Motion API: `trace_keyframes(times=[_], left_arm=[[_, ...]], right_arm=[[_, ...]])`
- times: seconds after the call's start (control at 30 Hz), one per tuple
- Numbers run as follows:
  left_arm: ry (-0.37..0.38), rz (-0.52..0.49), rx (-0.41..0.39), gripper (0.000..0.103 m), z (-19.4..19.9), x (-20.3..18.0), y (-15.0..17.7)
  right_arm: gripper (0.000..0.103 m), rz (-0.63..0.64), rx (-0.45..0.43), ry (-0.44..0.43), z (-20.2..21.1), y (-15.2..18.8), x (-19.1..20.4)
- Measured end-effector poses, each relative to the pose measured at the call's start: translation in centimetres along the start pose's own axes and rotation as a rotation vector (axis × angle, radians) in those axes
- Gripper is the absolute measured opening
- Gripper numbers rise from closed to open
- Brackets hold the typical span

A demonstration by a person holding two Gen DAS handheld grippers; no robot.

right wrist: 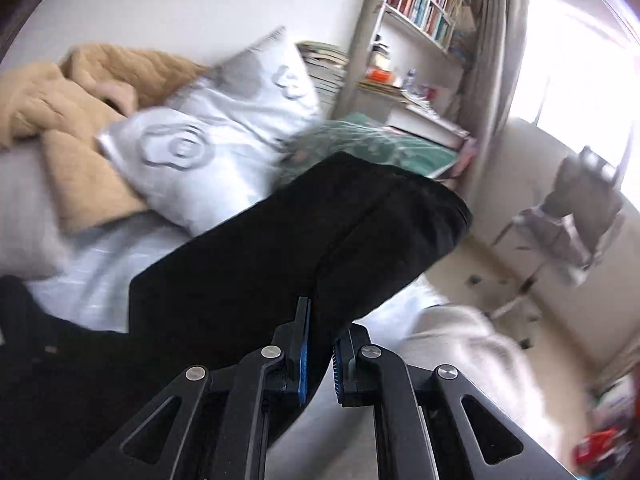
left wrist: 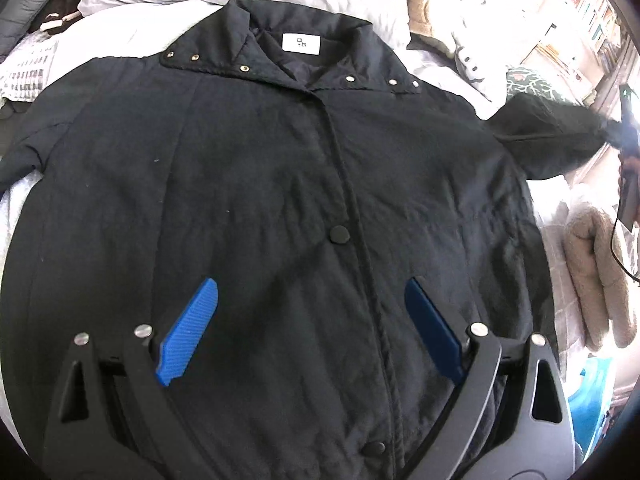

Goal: Fold large clothes

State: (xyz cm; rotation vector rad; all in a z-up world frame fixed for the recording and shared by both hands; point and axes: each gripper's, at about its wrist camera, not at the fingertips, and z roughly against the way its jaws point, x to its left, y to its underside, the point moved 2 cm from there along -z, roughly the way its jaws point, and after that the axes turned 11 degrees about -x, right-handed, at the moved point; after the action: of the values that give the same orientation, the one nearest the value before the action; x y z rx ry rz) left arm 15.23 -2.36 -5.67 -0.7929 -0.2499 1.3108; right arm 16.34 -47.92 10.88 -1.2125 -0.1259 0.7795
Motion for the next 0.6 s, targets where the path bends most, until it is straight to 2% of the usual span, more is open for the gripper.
trace_keyframes(times=[0.07, 0.1, 0.2, 0.23, 0.27, 0.33, 0.37, 0.43, 0.5, 0.6], left_arm=[[-0.007, -0.007, 0.019, 0.095, -0.5, 0.3, 0.2], [-0.013, -0.017, 0.035, 0.095, -0.8, 0.5, 0.4], [-0.038, -0.049, 0.093, 0.095, -1.2, 1.5, 0.6], [-0.043, -0.055, 0.103, 0.095, -1.1, 1.9, 0.4], [-0.049, -0.063, 0.106, 0.095, -0.9, 2.3, 0.1], [-0.081, -0.095, 0.072, 0.095, -0.4, 3.5, -1.8], [-0.097, -0.114, 0.055, 0.095, -0.3, 4.0, -2.8], [-0.142, -0.161, 0.016, 0.095, -0.5, 5.1, -5.7], [-0.183, -0.206, -0.031, 0.095, -1.2, 6.4, -9.1], [-0.244, -0.263, -0.066, 0.095, -3.4, 7.7, -13.5]], right_arm=[[0.014, 0.056, 0.093, 0.071, -2.2, 1.2, -0.8], [0.017, 0.089, 0.198, 0.122, -4.1, 2.6, -1.1], [0.030, 0.131, 0.432, 0.199, -7.6, 6.3, -2.3], [0.039, 0.140, 0.461, 0.214, -8.0, 6.9, -2.7], [0.054, 0.145, 0.464, 0.221, -7.9, 7.0, -3.0], [0.071, 0.181, 0.407, 0.283, -7.2, 5.6, -3.7], [0.077, 0.201, 0.364, 0.307, -6.6, 4.8, -4.1], [0.079, 0.201, 0.294, 0.310, -5.3, 2.5, -4.6], [0.082, 0.169, 0.250, 0.230, -4.0, 0.7, -3.9], [0.086, 0.137, 0.195, -0.006, -2.2, -1.0, -0.6]])
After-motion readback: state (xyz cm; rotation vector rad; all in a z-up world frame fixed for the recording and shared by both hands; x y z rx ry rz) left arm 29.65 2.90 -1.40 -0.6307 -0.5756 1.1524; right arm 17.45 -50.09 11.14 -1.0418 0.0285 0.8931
